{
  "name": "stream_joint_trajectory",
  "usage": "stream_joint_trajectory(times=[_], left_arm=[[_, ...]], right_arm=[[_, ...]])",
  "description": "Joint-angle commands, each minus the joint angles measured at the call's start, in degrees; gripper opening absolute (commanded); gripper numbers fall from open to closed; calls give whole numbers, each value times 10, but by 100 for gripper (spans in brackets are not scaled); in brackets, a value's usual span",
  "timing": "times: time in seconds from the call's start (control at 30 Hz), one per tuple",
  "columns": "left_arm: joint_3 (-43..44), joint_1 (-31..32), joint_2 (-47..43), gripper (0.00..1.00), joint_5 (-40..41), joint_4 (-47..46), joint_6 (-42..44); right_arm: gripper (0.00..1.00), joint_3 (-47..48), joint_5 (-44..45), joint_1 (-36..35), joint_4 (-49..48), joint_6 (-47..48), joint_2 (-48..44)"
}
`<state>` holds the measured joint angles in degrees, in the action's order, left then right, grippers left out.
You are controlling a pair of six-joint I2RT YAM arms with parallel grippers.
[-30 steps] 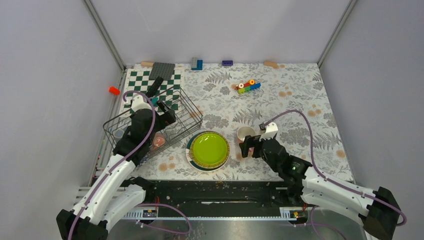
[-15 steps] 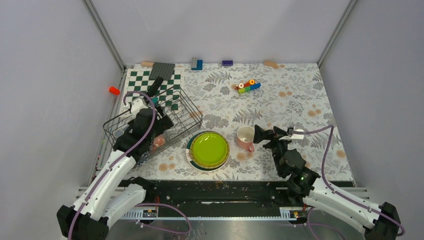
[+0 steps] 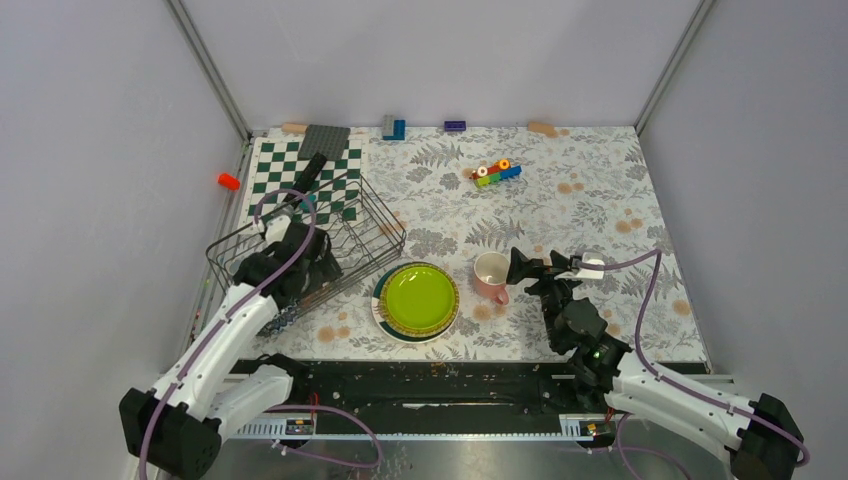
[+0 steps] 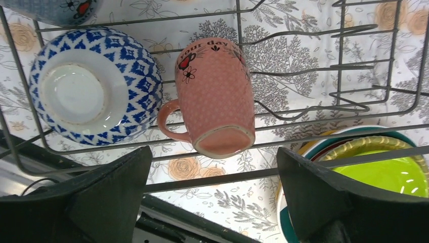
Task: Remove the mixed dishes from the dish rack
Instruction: Place the cup at the center of the board, then pick up the cup from the dish rack.
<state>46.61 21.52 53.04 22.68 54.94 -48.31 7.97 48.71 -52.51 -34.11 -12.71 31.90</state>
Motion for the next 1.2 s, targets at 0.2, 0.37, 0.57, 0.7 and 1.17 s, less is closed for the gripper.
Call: stream_joint_trajectory(times=[0.2,0.37,0.57,0.7,1.17], left_arm=[[109,-4,113,95,24,71,85],[121,-10,165,86,8,84,110],[101,-31,199,76,-10,47,124],[89,-43,212,72,-48,26,136],[85,-54,264,67,-70,30,149]], right_arm=[[100,-12,7,-4,-46,7,-20],[100,-13,28,-3,-50,17,-15],[100,-11,26,-3,-63,25,6],[100,-12,26,-3,-75,29,22],[100,-16,35,-3,-92,39,32]])
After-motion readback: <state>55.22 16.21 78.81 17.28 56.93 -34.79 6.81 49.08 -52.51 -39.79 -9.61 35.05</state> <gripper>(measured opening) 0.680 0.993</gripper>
